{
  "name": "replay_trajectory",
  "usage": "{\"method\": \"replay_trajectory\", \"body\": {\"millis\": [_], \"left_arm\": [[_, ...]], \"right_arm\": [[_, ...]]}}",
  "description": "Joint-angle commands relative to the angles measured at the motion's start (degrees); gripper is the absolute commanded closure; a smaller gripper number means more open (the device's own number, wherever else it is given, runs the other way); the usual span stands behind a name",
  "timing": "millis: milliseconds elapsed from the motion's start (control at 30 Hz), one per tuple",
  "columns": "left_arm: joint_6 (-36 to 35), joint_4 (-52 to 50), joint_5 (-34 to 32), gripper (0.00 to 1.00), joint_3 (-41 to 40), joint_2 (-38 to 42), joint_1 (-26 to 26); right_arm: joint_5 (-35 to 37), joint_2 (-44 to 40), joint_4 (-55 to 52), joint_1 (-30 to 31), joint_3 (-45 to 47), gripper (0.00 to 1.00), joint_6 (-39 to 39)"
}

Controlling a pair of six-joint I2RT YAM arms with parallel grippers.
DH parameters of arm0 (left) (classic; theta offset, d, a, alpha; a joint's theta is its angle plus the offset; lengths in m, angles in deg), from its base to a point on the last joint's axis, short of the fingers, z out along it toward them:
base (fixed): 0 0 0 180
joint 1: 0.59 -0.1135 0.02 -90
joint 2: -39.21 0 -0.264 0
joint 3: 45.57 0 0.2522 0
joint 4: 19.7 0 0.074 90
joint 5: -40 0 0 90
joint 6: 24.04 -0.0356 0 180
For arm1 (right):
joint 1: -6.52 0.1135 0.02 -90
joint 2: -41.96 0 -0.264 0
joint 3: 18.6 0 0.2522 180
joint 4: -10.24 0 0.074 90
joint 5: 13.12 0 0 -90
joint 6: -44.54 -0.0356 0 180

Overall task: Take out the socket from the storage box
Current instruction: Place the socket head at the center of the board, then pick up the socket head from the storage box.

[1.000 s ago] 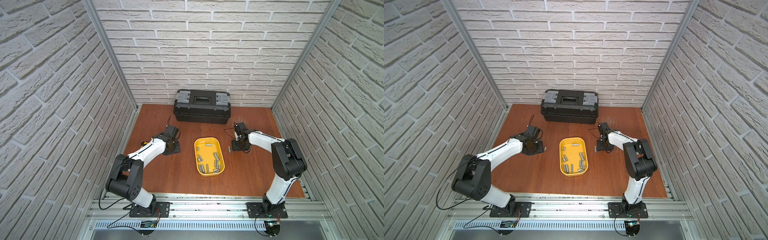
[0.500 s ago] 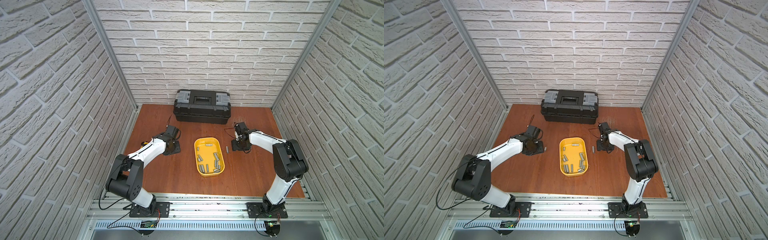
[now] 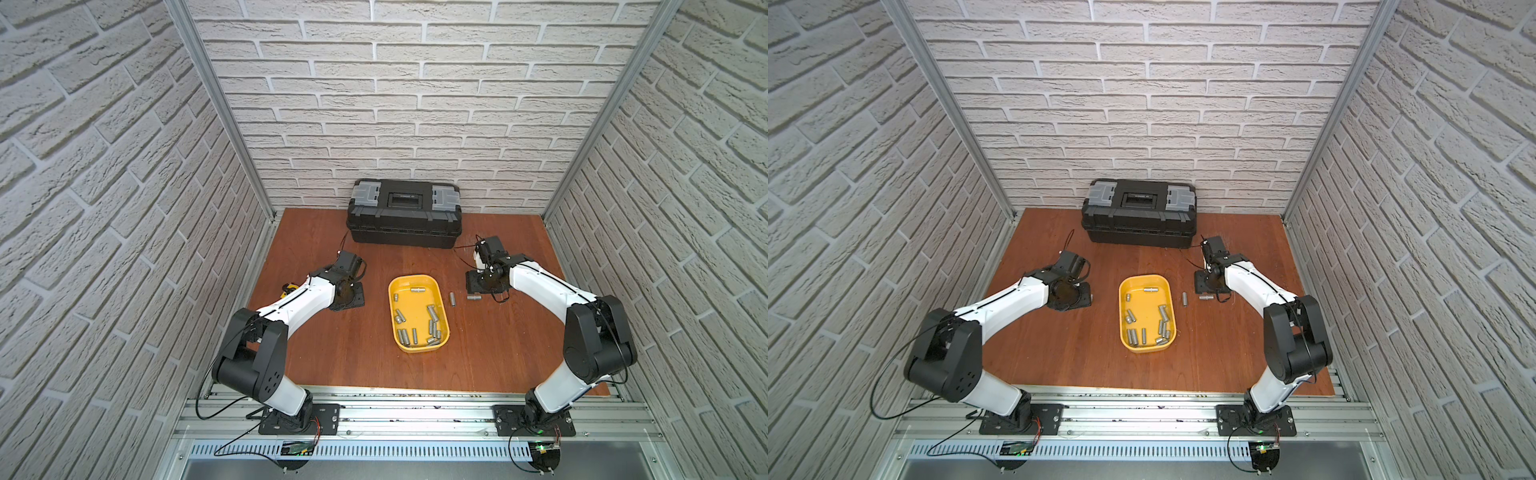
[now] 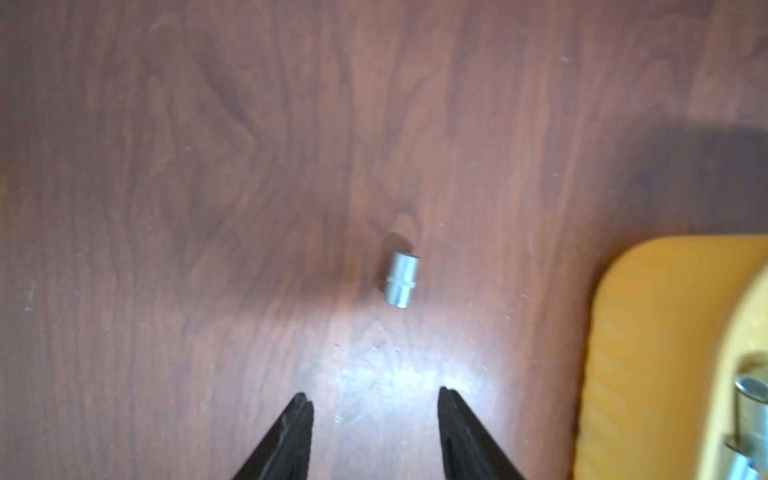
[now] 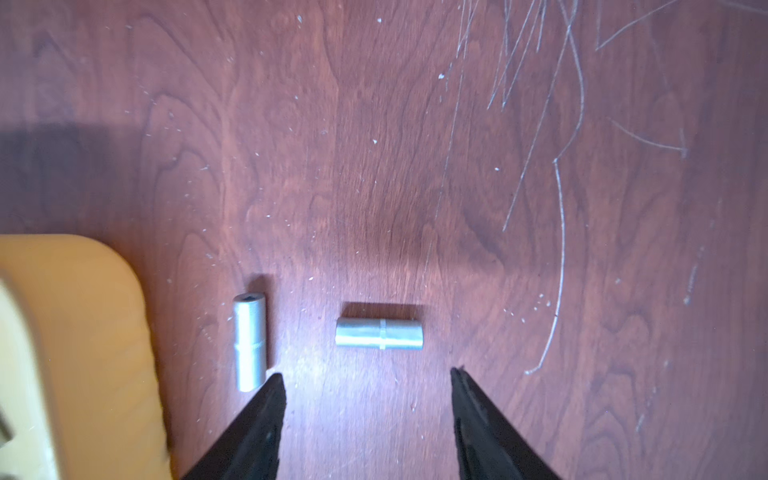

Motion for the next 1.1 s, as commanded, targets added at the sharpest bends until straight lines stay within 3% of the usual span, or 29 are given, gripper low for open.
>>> {"method": "replay_trajectory", "body": {"millis": [0, 267, 467, 1067], "left_arm": [[-2.46, -0.45, -0.66, 0.48, 5.08, -0.47, 4.08], [-5.22, -4.29, -2.05, 0.48, 16.96, -8.74, 13.96], [-4.93, -3.65, 1.33, 0.48, 23.01, -15.81, 18.68], [-2.00, -1.89, 7.73, 0.48, 31.95, -29.21, 25.72]], "right_arm": [[-0.89, -3.93, -0.73, -0.17, 0.33, 0.36, -0.07], [-0.75, -9.97, -0.99, -0.16, 4.34, 0.35, -0.44], [-0.55, -11.64, -0.84, -0.25, 6.36, 0.35, -0.79], [-0.83, -12.32, 0.06, -0.25, 9.42, 0.34, -1.30]]}}
